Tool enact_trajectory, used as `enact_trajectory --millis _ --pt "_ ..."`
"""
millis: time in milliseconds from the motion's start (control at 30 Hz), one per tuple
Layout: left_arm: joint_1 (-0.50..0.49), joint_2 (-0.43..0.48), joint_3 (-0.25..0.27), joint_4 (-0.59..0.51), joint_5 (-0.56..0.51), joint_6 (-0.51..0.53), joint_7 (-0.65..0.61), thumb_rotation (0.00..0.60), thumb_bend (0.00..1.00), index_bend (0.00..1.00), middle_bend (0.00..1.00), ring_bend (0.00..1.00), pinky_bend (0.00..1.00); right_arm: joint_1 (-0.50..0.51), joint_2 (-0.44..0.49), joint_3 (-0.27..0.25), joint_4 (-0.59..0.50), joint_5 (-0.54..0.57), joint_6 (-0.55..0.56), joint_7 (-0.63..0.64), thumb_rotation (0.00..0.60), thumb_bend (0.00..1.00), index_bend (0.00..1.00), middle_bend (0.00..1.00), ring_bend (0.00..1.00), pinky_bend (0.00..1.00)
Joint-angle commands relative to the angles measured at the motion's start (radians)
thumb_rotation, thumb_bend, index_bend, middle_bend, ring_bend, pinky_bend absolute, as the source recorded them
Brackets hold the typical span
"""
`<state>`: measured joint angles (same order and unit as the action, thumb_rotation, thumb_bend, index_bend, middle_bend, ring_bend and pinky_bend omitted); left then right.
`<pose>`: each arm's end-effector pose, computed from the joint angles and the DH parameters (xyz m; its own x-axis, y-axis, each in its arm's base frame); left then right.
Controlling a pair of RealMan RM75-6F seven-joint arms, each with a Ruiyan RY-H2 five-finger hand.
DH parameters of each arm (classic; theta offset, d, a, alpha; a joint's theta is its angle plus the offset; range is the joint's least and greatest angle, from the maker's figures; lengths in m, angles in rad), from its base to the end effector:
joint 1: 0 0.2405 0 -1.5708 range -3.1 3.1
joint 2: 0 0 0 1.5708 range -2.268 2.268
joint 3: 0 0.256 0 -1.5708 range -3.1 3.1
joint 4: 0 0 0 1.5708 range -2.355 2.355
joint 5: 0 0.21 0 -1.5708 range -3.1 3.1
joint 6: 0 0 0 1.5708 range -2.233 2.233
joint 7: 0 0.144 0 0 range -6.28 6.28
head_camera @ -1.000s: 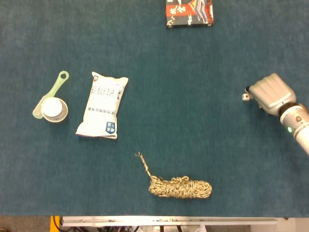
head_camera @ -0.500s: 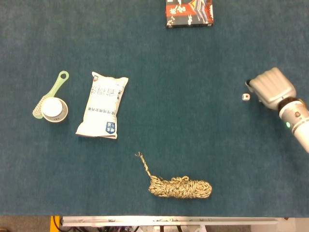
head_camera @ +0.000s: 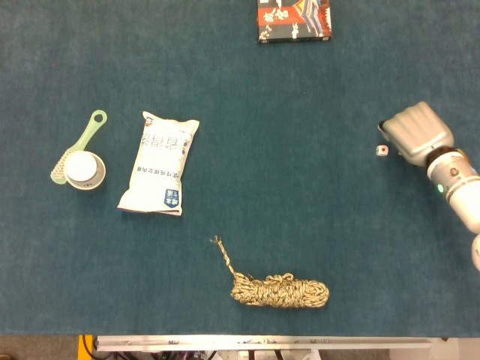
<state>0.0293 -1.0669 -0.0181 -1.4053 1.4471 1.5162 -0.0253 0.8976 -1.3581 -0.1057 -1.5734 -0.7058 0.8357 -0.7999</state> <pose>-0.3761 0.1355 0.2066 0.5936 0.0505 0.8032 0.7905 0.1504 -0.5937 -0.2176 -0.3315 0.0062 0.8246 -0.4076 0.3923 -0.5530 -0.4350 0.7106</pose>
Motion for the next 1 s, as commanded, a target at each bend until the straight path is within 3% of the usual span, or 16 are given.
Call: enact_trajectory --millis 33,1000 --pt "0.000 0.000 -0.001 0.001 -0.001 -0.001 -0.003 0.600 0.14 0.42 0.29 0.26 0.39 0.004 -0.004 -0.002 0.005 0.004 -0.005 0.000 0.600 1.00 0.42 0.99 1.00 1.00" --pt "0.004 -0.001 -0.004 -0.001 0.003 0.009 -0.002 0.600 0.14 0.42 0.29 0.26 0.39 0.026 0.011 -0.041 -0.051 0.003 0.000 0.003 0.600 1.00 0.42 0.99 1.00 1.00"
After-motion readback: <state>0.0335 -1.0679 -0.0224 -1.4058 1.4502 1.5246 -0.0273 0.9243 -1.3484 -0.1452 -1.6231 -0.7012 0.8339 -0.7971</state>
